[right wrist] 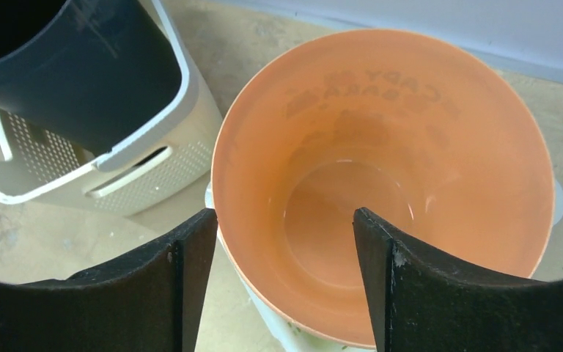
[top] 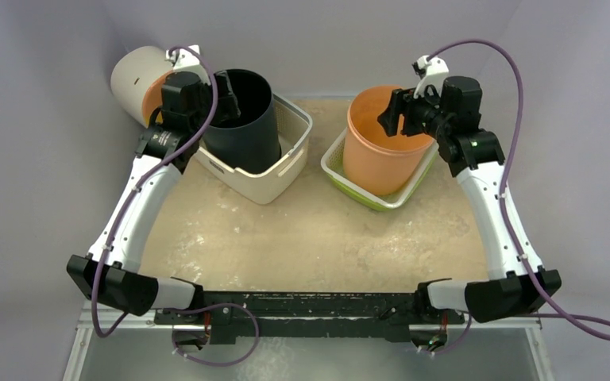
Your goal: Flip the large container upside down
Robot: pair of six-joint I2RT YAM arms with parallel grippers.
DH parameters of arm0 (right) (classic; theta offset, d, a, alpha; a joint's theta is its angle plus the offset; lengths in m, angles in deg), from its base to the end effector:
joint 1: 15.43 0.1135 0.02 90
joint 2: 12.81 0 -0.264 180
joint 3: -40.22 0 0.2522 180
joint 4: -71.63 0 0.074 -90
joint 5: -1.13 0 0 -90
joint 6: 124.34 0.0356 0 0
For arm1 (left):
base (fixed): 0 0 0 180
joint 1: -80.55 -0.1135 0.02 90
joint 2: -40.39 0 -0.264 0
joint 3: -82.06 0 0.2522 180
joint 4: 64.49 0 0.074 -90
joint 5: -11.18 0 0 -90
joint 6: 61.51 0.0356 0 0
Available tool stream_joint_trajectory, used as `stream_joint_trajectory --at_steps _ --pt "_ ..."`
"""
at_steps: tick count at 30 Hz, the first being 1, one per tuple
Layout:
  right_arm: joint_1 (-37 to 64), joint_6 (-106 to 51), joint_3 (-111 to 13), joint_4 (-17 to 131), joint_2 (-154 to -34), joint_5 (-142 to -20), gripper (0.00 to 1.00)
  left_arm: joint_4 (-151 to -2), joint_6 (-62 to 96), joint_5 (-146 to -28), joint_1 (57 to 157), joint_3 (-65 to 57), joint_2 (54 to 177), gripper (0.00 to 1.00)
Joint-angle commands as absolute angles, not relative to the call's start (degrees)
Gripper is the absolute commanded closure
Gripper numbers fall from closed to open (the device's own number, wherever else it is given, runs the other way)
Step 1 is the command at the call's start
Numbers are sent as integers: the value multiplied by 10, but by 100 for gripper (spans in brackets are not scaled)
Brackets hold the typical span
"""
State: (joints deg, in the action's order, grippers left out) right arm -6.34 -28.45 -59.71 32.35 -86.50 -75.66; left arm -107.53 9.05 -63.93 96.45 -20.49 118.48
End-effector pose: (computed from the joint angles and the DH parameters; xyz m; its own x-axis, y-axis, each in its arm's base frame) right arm 0.2732 0.0519 0.4539 -0.2600 0.0596 -0.9638 -0.3488 0.9249 0.1513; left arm 0.2889 -0.0728 0.4417 -0.2991 -0.2492 -0.9211 -0.0732 0.9684 -0.2383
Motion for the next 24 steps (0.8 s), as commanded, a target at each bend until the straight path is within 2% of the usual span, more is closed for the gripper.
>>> stream_joint_trajectory --at_steps 1,5,8,11,24 --pt "-45 -314 -645 277 -868 -745 29 -1015 61 -669 967 -179 1149 19" --pt "-17 -326 -655 256 -883 -762 29 -1011 48 -659 966 -167 1145 19" --pt "7 -330 -657 245 -897 -772 29 -1023 43 -651 967 -173 1153 25" --pt "35 -331 -650 241 -910 -793 29 -1046 39 -642 967 -184 1162 27" --pt "61 -337 -613 260 -945 -865 29 -1074 61 -618 967 -193 1147 24"
